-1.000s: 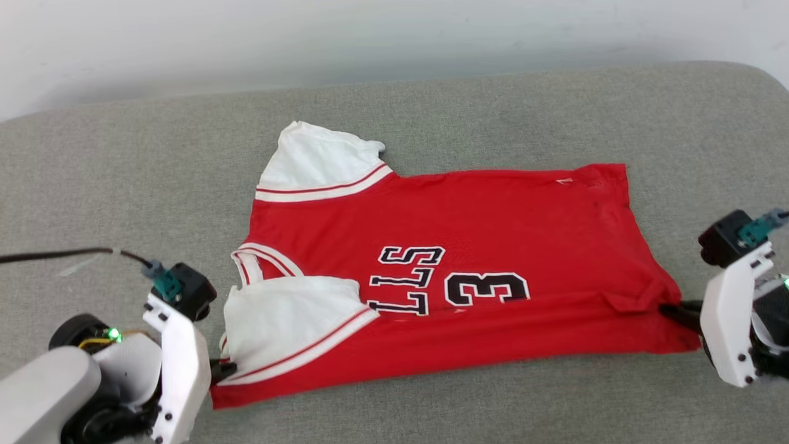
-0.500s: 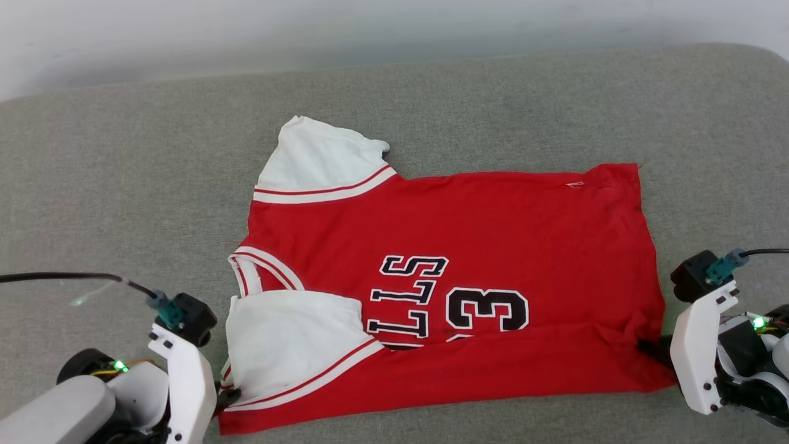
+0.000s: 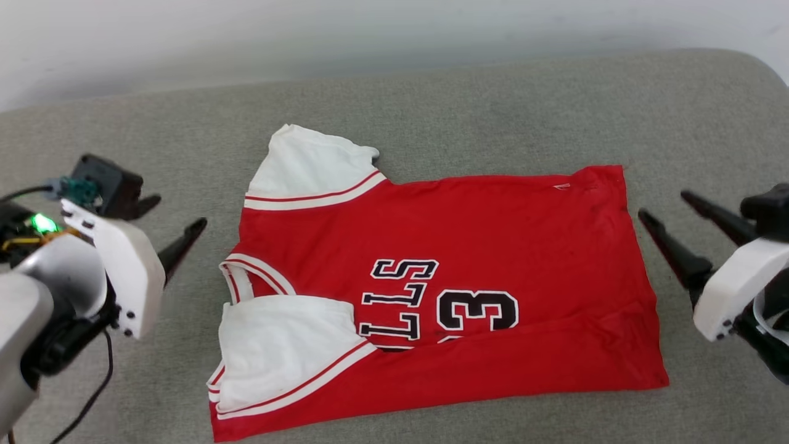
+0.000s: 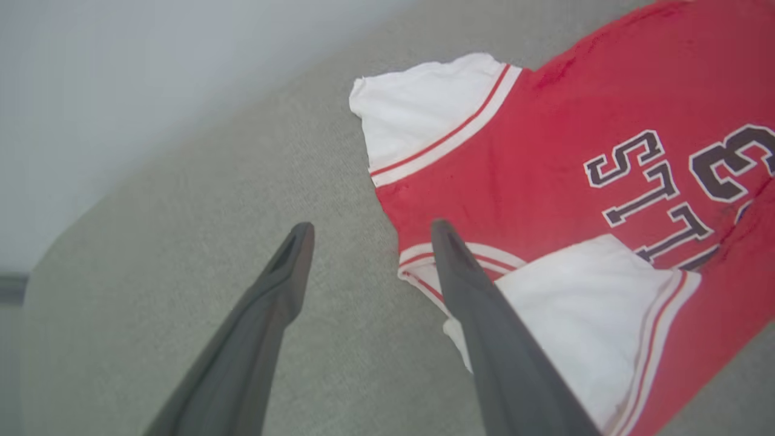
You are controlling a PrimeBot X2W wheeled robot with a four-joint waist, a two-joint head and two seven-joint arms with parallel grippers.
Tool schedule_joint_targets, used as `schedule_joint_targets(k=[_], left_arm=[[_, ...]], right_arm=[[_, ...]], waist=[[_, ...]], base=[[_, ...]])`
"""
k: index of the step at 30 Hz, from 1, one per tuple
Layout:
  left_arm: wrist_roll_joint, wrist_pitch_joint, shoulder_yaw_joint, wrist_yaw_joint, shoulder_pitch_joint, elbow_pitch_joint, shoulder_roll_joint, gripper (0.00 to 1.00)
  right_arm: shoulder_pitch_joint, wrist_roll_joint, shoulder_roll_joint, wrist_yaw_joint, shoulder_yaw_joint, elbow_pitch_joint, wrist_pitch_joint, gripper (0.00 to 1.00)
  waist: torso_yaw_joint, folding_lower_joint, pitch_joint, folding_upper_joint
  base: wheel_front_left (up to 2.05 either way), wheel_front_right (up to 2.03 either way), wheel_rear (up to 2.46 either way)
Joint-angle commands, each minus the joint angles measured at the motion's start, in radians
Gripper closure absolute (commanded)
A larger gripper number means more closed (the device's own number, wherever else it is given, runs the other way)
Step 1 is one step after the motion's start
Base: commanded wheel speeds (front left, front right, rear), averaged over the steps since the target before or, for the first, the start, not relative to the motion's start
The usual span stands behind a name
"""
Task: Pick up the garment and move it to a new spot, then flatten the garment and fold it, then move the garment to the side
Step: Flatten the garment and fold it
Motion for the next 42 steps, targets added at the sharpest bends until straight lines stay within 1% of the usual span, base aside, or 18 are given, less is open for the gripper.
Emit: schedule_joint_targets(k=[1,3,5,6,11,15,19,25,26,28,31,33,37,41,42], left_arm=[[0.021,-0.019,0.007,0.005,-0.023,0.006,-0.008,0.0],[0.05,-0.038,0.024,0.009,-0.071,0.013,-0.011,0.0],[0.07,-0.038,0.034,0.003,-0.114,0.023,-0.017,0.0],[0.077,-0.033,0.039,0.0,-0.136,0.031,-0.021,0.0],[0.078,0.026,0.069,-0.018,-0.276,0.074,-0.042,0.0],[0.068,0.104,0.084,-0.038,-0.397,0.126,-0.064,0.0],[0.039,0.24,0.074,-0.062,-0.505,0.184,-0.086,0.0],[-0.024,0.468,0.048,-0.087,-0.622,0.261,-0.102,0.0],[-0.024,0.468,0.048,-0.087,-0.622,0.261,-0.102,0.0],[-0.048,0.553,0.036,-0.09,-0.649,0.282,-0.105,0.0],[-0.05,0.645,0.017,-0.092,-0.692,0.298,-0.1,0.0],[-0.063,0.689,0.009,-0.088,-0.703,0.312,-0.108,0.0],[-0.05,0.759,-0.026,-0.093,-0.717,0.333,-0.103,0.0],[-0.057,0.796,-0.057,-0.1,-0.69,0.344,-0.103,0.0],[-0.058,0.797,-0.059,-0.104,-0.684,0.345,-0.102,0.56]], right_arm=[[0.025,-0.025,0.043,0.0,-0.05,-0.02,-0.033,0.0],[0.051,-0.087,0.084,0.0,-0.13,-0.056,-0.077,0.0],[0.09,-0.152,0.138,0.0,-0.212,-0.101,-0.108,0.0],[0.107,-0.198,0.16,0.0,-0.251,-0.125,-0.122,0.0],[0.212,-0.348,0.318,0.0,-0.426,-0.261,-0.171,0.0],[0.273,-0.416,0.425,0.0,-0.495,-0.356,-0.203,0.0],[0.301,-0.454,0.485,0.0,-0.497,-0.409,-0.214,0.0],[0.279,-0.478,0.515,0.0,-0.474,-0.434,-0.226,0.0],[0.279,-0.478,0.515,0.0,-0.474,-0.434,-0.226,0.0],[0.267,-0.479,0.516,0.0,-0.465,-0.437,-0.227,0.0],[0.251,-0.482,0.515,0.0,-0.45,-0.435,-0.23,0.0],[0.24,-0.483,0.515,0.0,-0.44,-0.427,-0.23,0.0],[0.225,-0.484,0.509,0.0,-0.427,-0.409,-0.233,0.0],[0.208,-0.476,0.498,0.0,-0.421,-0.391,-0.236,0.0],[0.203,-0.475,0.494,0.0,-0.426,-0.389,-0.237,0.0]], waist=[[-0.017,0.0,0.02,0.0],[-0.03,0.0,0.042,0.0],[-0.044,0.0,0.068,0.0],[-0.05,0.0,0.083,0.0],[-0.08,0.0,0.171,0.0],[-0.105,0.0,0.246,0.0],[-0.136,0.0,0.312,0.0],[-0.184,0.0,0.386,0.0],[-0.184,0.0,0.386,0.0],[-0.195,0.0,0.409,0.0],[-0.212,0.0,0.442,0.0],[-0.221,0.0,0.459,0.0],[-0.233,0.0,0.481,0.0],[-0.238,0.0,0.481,0.0],[-0.237,0.0,0.477,0.0]], base=[[0.0,0.0,0.0],[0.0,0.0,0.0],[0.0,0.0,0.0],[0.0,0.0,0.0],[0.0,0.0,0.0],[0.0,0.0,0.0],[0.0,0.0,0.0],[0.0,0.0,0.0],[0.0,0.0,0.0],[0.0,0.0,0.0],[0.0,0.0,0.0],[0.0,0.0,0.0],[0.0,0.0,0.0],[0.0,0.0,0.0],[0.0,0.0,0.0]])
